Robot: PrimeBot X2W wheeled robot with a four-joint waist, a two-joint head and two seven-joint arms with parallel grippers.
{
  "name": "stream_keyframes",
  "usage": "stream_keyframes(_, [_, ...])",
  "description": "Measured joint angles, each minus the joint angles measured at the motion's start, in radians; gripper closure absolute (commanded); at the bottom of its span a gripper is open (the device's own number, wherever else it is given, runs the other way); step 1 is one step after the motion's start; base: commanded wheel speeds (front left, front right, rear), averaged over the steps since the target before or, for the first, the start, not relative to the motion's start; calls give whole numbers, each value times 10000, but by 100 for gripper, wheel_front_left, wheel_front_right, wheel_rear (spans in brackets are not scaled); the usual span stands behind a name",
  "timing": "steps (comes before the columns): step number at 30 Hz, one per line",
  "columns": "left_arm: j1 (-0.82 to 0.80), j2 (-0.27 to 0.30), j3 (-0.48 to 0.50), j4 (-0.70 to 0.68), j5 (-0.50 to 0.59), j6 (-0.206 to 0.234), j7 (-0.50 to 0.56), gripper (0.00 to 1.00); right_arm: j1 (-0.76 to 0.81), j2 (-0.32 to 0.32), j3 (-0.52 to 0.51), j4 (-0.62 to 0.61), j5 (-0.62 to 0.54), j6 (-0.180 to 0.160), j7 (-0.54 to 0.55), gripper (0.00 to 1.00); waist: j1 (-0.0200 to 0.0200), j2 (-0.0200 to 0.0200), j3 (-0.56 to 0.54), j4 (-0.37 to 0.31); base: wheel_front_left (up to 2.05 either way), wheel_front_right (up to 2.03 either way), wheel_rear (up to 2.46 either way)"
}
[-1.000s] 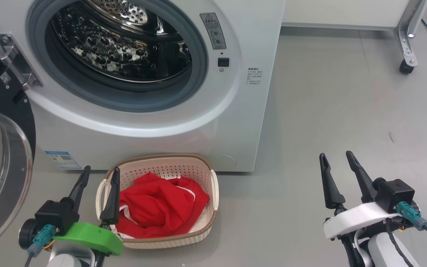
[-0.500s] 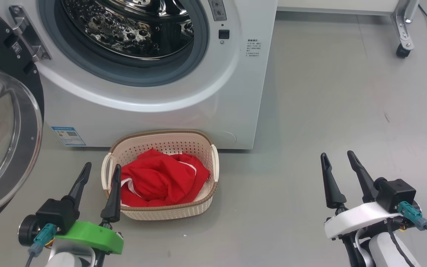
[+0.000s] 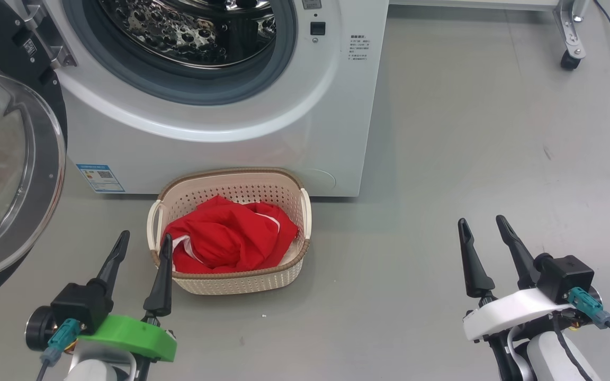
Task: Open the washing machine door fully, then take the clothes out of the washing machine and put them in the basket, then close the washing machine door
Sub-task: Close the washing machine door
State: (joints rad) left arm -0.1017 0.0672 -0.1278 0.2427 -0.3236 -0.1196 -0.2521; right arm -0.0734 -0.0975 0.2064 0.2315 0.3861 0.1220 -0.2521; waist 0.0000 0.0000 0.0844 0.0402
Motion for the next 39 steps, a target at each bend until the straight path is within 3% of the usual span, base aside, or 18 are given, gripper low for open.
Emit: stream_keyframes(39, [6,-127,23,8,84,0,0,0,-1,-2,19,65,8,0,0,0,0,0,-226,61,-4,4,0])
